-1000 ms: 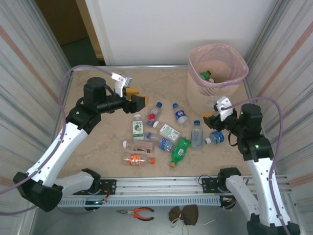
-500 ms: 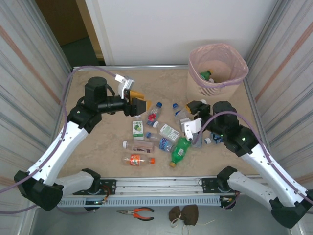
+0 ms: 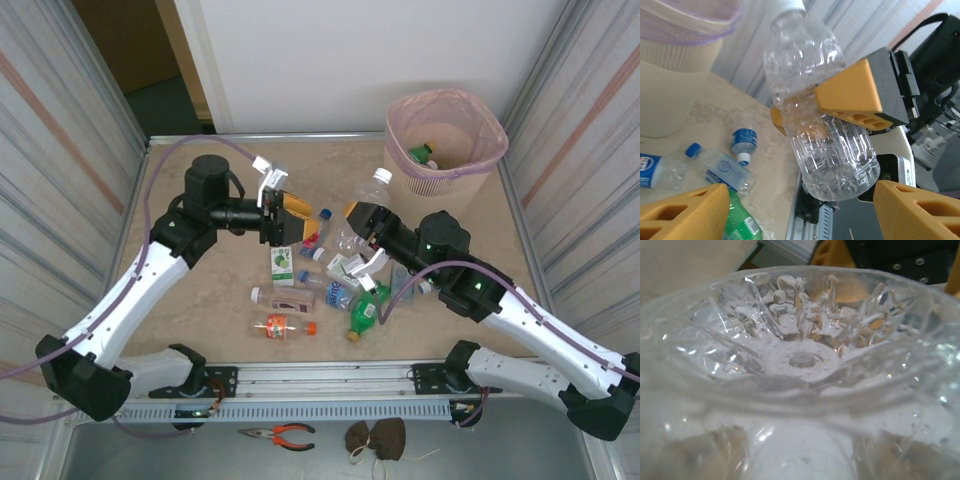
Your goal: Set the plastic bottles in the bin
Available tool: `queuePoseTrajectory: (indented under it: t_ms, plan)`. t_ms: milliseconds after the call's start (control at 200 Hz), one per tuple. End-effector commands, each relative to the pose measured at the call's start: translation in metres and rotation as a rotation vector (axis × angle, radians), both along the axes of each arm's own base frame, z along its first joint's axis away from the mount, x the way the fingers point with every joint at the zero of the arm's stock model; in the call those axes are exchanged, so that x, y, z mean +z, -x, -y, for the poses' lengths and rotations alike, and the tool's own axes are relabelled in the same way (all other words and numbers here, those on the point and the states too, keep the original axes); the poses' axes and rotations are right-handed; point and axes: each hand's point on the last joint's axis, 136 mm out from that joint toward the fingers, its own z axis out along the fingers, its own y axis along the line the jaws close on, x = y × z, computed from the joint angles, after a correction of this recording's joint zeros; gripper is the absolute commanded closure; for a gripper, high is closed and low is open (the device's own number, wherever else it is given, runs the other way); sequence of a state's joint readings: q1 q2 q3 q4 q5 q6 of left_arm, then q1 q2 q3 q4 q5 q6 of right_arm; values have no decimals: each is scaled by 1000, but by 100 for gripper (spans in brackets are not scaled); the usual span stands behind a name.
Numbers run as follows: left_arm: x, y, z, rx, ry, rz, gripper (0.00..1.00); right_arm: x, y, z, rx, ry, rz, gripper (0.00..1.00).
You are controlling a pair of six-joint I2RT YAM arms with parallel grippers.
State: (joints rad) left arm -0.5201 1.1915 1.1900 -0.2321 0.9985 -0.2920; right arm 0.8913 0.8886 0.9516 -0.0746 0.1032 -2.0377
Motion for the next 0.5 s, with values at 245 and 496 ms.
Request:
queuePoseTrajectory:
  t_ms: [245, 496]
  plan:
    - [15, 36, 36, -235, 44, 37, 22, 27, 0, -9, 11, -4, 147, 64]
    - [9, 32, 50, -262, 41, 1, 24, 28, -1, -16, 23, -11, 150, 64]
